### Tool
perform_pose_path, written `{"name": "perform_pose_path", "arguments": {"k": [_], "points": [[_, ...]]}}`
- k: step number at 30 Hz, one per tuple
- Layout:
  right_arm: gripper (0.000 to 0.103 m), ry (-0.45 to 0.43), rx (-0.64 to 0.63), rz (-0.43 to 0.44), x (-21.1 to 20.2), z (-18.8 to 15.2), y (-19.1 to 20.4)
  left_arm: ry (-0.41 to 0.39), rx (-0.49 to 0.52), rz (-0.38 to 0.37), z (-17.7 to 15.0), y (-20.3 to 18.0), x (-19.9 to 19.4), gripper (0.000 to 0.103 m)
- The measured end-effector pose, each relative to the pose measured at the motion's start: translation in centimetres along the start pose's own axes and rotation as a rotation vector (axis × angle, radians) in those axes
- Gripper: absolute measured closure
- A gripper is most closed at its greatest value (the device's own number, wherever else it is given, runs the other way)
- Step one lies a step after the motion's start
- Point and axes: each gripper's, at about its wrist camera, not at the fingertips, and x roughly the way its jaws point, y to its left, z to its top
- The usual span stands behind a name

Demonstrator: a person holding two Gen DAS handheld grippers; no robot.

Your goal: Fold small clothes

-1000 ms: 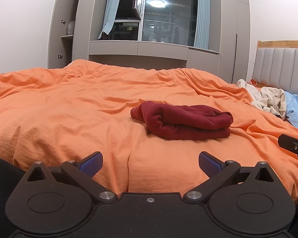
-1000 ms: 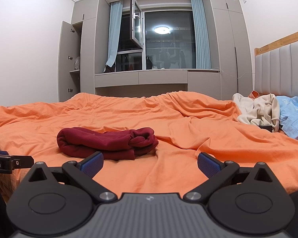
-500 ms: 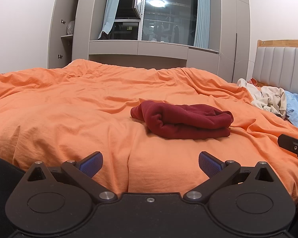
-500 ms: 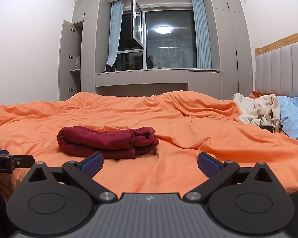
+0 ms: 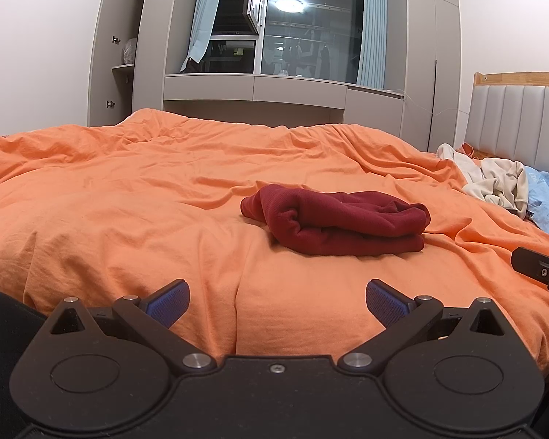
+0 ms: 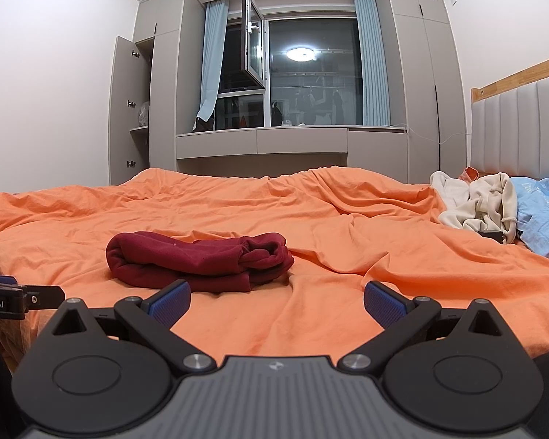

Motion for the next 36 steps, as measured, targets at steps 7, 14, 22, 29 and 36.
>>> {"name": "perform_pose_path", "arguments": {"k": [7, 14, 22, 29, 36], "points": [[0.000, 0.000, 0.000, 0.000, -0.02, 0.02, 0.00, 0.002, 0.000, 0.001, 0.02, 0.00, 0.00, 0.001], [0.000, 0.001, -0.001, 0.000, -0.03, 0.05, 0.01, 0.004, 0.001, 0.003, 0.02, -0.01, -0.01, 0.001], [0.000, 0.002, -0.001, 0.000, -0.02, 0.02, 0.03, 0.004, 0.001, 0.002, 0.05, -0.01, -0.02, 0.001], [0.000, 0.004, -0.003, 0.001, 0.02, 0.02, 0.05, 0.006, 0.002, 0.004, 0.08, -0.03, -0.04, 0.001], [0.000, 0.005, -0.004, 0.003, 0.15, -0.16, 0.17, 0.007, 0.002, 0.001, 0.04, 0.01, 0.04, 0.001]]}}
